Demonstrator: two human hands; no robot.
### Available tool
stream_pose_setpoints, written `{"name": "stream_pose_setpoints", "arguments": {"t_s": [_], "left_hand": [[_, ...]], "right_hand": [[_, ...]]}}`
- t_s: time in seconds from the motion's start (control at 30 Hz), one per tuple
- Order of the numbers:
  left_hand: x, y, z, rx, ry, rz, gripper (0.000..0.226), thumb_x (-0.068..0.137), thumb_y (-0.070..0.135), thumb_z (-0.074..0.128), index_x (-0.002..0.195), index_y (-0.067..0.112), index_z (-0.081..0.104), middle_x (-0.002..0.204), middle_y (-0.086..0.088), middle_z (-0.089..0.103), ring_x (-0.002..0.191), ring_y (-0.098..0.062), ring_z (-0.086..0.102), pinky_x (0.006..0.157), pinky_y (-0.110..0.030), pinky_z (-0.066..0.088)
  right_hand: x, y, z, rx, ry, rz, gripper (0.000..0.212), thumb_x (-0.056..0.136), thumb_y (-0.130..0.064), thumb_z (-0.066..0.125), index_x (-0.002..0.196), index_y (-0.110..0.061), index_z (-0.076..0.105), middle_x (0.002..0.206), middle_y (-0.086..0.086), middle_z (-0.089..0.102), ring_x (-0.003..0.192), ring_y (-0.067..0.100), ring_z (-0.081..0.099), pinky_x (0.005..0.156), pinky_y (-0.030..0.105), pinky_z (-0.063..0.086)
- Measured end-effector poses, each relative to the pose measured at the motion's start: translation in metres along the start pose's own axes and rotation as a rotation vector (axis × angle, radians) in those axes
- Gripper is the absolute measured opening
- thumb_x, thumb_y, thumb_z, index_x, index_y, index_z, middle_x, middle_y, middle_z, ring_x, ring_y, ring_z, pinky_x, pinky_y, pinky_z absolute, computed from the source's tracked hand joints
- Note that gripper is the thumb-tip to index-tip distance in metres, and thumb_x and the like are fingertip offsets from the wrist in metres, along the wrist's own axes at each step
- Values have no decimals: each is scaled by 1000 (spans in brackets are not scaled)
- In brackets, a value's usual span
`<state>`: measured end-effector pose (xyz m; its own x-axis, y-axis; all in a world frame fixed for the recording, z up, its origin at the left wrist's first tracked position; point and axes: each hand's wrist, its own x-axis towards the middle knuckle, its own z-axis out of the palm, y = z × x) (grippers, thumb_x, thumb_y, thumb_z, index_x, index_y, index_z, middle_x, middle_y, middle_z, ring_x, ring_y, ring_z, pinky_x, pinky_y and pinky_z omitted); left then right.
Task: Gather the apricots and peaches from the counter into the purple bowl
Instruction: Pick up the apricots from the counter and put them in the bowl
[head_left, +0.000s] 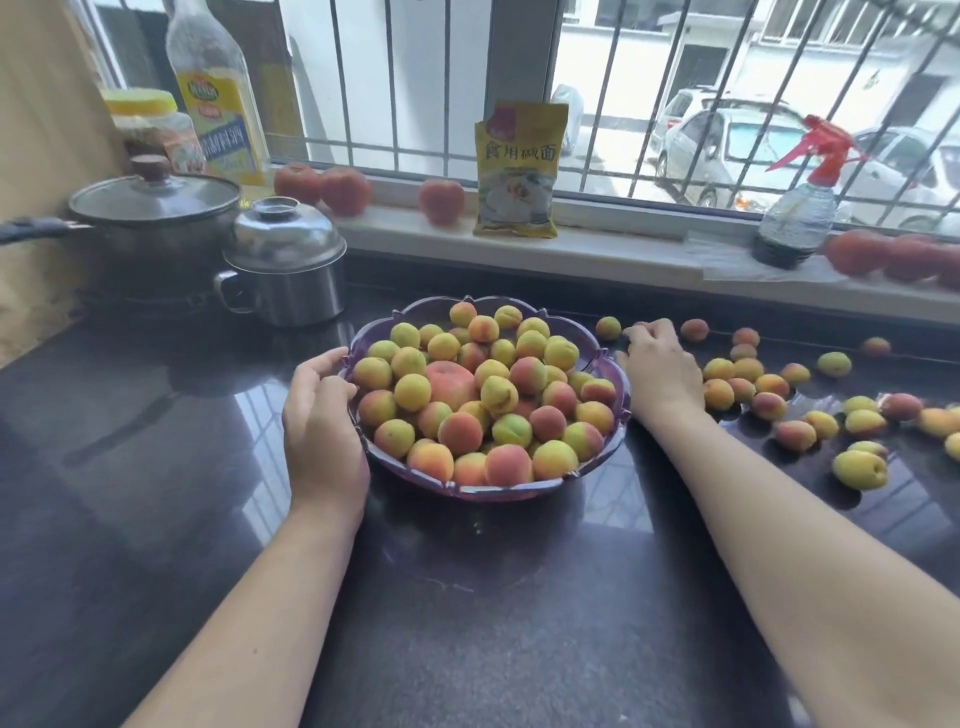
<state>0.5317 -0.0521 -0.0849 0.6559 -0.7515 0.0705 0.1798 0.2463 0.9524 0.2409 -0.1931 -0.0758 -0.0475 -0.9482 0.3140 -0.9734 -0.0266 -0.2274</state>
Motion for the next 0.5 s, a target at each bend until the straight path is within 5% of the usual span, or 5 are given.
{"name": "stream_pose_setpoints", "arguments": {"t_s": [0.3, 0.5], "left_hand": [[3, -2, -3, 21, -13, -15, 36, 76, 27, 51, 105, 30, 72, 106, 3, 75, 101, -17, 68, 96, -43, 54], [1, 0, 0, 18, -10, -3, 37, 76, 27, 50, 107, 27, 71, 103, 3, 73, 96, -15, 66, 87, -35, 52]], "right_hand": [[-10, 3, -3, 90, -3, 26, 30, 101, -25, 54, 125, -9, 61, 132, 16, 49, 108, 42, 58, 92, 46, 48], [-21, 11, -6, 306, 0, -17, 21, 98, -21, 57, 112, -19, 73, 110, 9, 66, 98, 28, 58, 86, 34, 45]]}}
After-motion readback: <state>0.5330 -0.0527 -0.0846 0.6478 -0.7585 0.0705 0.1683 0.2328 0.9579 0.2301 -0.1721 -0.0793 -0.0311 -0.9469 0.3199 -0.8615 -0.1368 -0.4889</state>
